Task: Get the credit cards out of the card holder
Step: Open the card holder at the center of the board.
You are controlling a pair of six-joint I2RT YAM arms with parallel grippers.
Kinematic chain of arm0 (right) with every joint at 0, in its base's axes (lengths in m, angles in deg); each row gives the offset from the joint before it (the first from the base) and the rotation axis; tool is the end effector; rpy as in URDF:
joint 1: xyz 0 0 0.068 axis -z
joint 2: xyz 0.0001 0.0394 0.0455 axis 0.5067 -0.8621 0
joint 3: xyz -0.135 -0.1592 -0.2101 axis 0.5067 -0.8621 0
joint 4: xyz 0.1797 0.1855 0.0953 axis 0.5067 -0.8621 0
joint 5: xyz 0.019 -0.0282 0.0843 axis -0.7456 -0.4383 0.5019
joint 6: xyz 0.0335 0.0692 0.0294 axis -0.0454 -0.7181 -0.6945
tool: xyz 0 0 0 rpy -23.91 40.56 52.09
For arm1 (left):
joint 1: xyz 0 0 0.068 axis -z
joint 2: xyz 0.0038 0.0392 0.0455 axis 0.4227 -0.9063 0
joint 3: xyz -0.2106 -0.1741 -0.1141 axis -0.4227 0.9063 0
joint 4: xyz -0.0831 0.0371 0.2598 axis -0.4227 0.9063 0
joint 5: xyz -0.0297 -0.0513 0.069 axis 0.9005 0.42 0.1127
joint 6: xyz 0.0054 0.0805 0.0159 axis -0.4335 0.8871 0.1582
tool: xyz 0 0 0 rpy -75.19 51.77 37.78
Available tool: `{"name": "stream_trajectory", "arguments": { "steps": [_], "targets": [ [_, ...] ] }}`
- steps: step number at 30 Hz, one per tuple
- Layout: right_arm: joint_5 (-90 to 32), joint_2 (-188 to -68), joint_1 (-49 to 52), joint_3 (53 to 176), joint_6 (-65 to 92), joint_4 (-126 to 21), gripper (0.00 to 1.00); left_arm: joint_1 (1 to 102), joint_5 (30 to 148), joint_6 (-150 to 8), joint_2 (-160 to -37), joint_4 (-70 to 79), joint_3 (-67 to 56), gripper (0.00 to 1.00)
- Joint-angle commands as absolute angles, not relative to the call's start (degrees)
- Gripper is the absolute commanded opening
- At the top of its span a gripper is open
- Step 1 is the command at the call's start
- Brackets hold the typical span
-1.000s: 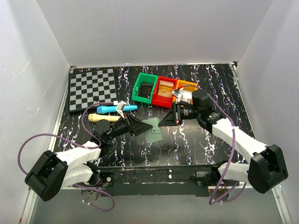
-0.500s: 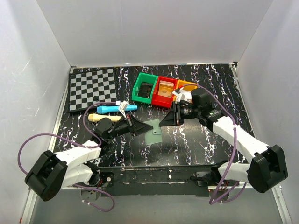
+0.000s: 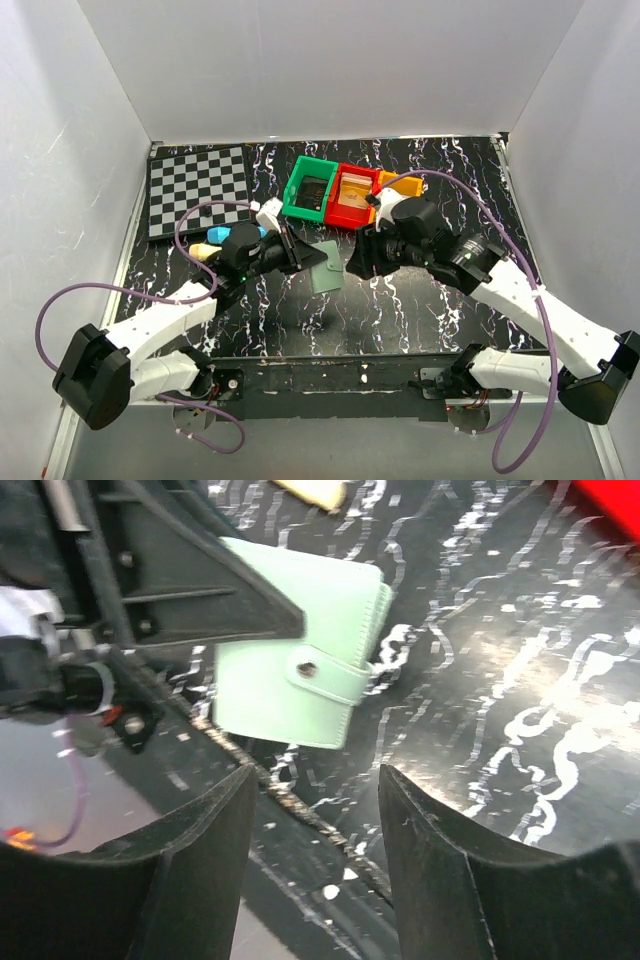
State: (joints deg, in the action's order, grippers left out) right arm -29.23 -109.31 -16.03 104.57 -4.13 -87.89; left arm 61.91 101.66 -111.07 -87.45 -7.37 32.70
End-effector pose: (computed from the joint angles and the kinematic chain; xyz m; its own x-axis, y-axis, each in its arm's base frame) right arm 0.1757 0.1983 0.3648 -0.6686 -0.1054 -0.7361 -0.5666 0.7133 0.4125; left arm 0.2119 -0.1910 0.2542 -0.7944 -0.3221 -0.5150 0.3392 0.4681 -0.8160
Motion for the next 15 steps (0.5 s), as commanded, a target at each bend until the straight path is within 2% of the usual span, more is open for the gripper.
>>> {"name": "stream_trajectory", "arguments": {
  "steps": [1,5,15],
  "targets": [
    [-52.3,-110.3,-21.2,107.1,-1.8,-91.4,0.58,63.8,91.6,-109.8,-86.3,4.2,26.8,0.0],
    [-60.0,-112.5,-25.1,108.9,-2.3,-91.3,0.56,65.6,87.1,-110.5,-86.1,10.0,23.2,0.0],
    [-64.0,-120.7,-31.2,115.6,-3.5,-92.0,0.54,68.4,82.9,-114.3,-89.1,18.8,16.1,0.0]
  ]
}}
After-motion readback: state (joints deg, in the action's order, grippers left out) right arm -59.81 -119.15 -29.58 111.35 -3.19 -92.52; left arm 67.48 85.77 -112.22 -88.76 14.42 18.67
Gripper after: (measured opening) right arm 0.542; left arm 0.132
